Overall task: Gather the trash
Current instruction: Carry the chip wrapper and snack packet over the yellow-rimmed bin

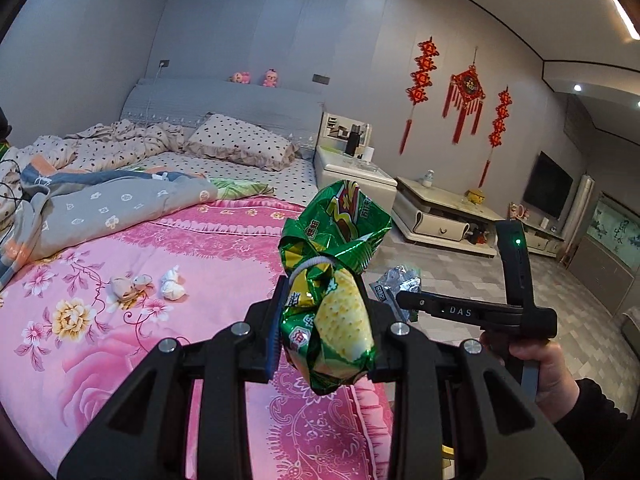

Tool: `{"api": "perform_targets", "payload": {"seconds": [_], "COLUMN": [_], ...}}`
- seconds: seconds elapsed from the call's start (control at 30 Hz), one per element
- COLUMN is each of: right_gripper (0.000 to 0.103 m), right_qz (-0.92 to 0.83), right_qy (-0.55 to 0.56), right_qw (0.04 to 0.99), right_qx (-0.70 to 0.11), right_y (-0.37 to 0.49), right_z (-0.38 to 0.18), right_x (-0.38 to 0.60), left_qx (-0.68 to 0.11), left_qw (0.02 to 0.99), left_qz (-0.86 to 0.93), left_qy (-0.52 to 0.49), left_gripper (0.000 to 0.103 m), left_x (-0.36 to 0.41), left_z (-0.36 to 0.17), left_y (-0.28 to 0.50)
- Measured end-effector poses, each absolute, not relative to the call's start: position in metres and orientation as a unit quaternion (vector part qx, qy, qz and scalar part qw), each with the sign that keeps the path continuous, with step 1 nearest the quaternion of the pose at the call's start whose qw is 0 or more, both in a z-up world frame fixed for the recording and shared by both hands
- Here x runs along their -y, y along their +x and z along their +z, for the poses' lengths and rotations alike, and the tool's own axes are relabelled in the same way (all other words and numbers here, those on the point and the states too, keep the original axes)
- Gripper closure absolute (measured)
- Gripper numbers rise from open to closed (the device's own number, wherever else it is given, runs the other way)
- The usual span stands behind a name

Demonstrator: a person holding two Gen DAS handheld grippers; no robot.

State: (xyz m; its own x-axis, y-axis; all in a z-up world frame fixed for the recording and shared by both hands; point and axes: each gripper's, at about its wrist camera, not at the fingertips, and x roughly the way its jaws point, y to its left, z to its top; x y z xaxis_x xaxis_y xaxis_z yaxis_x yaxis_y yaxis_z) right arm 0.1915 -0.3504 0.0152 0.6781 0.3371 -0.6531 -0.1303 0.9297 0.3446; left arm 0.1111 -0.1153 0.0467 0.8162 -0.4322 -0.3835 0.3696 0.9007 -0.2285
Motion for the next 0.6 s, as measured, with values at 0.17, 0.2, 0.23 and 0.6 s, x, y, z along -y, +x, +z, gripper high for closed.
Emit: {"api": "perform_targets", "payload": {"seconds": [0.17,0.2,0.23,0.6], "right_gripper": [0.07,0.07,0.07,0.07], "right_qz": [0.102,0.095,0.087,0.025], "right_qy": [0.156,0.157,0.158,0.188], "right_qw": [0.911,0.913,0.916,0.919], "right_qx": [-0.367,-0.363,-0.36,-0.344], "right_y": [0.153,0.145,0.138,0.077], "right_z": [0.018,0.018,0.019,0.007], "right_x": [0.387,0.393,0.4,0.462], "left_qx": [-0.215,-0.214,-0.213,-0.221], "left_qw": [0.945,0.944,0.943,0.925], "left_qz": [-0.241,-0.246,-0.252,-0.309], "left_qy": [-0.057,-0.053,-0.05,-0.01], "left_gripper": [0.074,0.074,0.074,0.074], "left_x": [0.144,0.15,0.157,0.233], "left_z": [0.056,0.058,0.06,0.06], "left_y": [0.096,0.093,0.09,0.076]}}
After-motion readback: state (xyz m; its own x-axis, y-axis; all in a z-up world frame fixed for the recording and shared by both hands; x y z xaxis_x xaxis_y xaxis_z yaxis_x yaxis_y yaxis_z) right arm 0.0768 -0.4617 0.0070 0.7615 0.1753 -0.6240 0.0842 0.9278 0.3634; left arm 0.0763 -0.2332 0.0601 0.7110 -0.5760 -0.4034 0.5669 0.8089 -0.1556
